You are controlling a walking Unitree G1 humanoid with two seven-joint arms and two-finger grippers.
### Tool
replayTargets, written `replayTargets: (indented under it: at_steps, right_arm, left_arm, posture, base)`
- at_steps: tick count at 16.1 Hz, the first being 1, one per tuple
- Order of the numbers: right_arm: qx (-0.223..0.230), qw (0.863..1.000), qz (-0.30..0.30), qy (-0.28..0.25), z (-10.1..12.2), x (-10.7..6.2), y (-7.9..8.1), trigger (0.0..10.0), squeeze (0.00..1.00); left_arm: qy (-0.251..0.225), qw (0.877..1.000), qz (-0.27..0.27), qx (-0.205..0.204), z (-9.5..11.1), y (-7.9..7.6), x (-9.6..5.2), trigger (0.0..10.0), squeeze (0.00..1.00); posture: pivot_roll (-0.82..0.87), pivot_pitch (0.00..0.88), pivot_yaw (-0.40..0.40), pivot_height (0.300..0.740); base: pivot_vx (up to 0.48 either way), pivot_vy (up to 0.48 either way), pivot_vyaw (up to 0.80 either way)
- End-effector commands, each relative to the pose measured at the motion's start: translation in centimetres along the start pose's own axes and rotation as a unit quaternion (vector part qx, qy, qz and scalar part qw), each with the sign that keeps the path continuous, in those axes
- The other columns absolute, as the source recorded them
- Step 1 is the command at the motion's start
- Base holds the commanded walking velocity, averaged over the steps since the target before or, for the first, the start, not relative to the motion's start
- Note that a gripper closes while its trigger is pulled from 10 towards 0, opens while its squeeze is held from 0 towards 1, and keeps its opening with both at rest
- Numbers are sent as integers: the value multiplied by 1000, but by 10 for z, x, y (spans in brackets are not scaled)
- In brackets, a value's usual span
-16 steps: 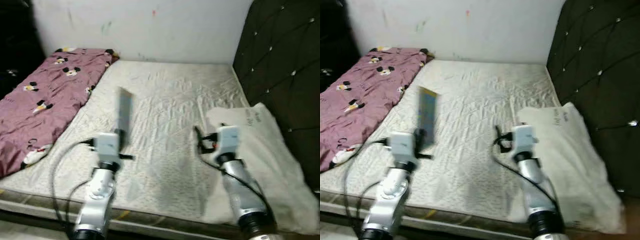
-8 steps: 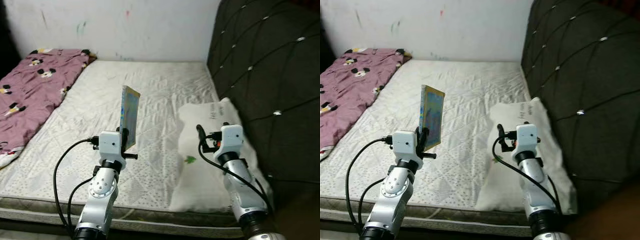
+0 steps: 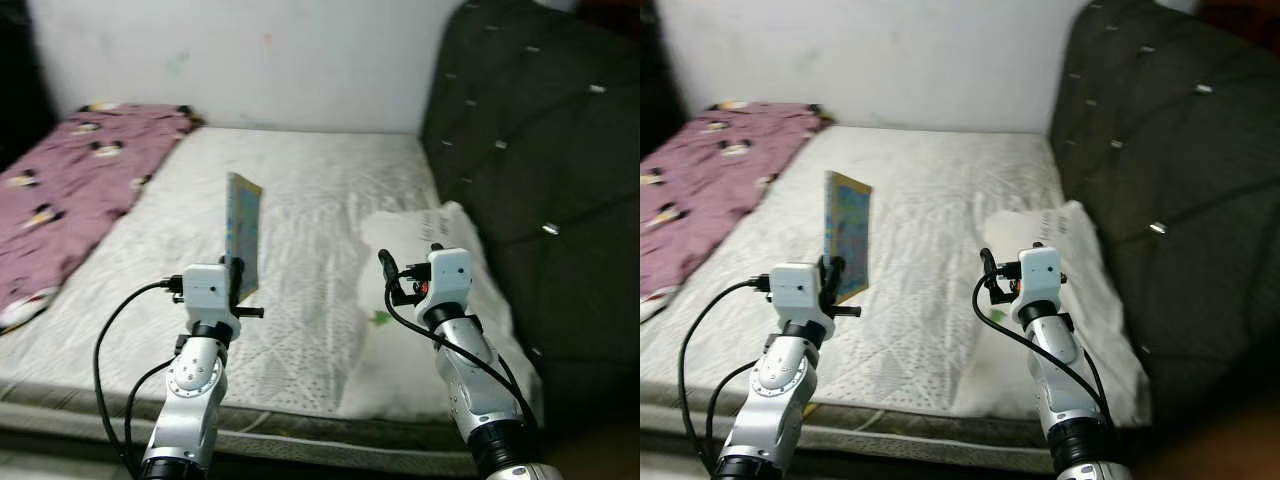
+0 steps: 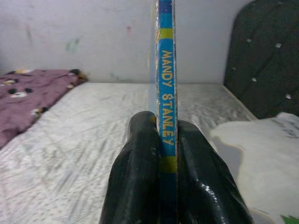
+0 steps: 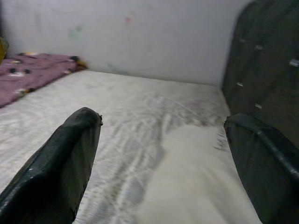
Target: Clean up the room
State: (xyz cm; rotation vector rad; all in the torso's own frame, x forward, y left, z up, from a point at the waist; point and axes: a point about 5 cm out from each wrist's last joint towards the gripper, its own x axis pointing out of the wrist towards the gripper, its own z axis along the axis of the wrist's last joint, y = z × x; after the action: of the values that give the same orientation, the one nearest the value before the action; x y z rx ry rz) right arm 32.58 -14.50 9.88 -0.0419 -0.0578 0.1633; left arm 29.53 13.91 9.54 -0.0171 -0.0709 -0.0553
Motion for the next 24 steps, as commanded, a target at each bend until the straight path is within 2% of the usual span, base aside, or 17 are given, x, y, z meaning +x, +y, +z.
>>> replayTargets:
  at_steps: [1,9,18,22,24]
  right_arm:
    - [-1,1000,-2,4,-1,1,-1,10000,0]
    - [-3,1000,2,10,-4,-1,0,10000,0]
    - [-6,1000,0,13,-6,-1,-2,10000,0]
    - [-6,1000,1,13,-6,-2,-2,10000,0]
    - [-6,1000,1,17,-7,-2,-3,10000,0]
  left_arm:
    - [-24,1000,-10,-2,11,-3,4,10000,0]
    - [-28,999,-18,-9,12,-5,3,10000,0]
    - [-29,999,-24,-22,12,-7,3,10000,0]
    - [-45,998,-40,-25,15,-8,-1,10000,0]
    - [-50,997,-52,-40,17,-10,-2,10000,0]
  posture:
    - [6,0,30,740]
    - [7,0,26,740]
    - [5,0,24,740]
    - [4,0,20,740]
    - [5,0,18,740]
  base:
    - [0,0,-800]
    - [0,95,0]
    - [0,480,0]
    - [0,0,0]
    - [129,0,-400]
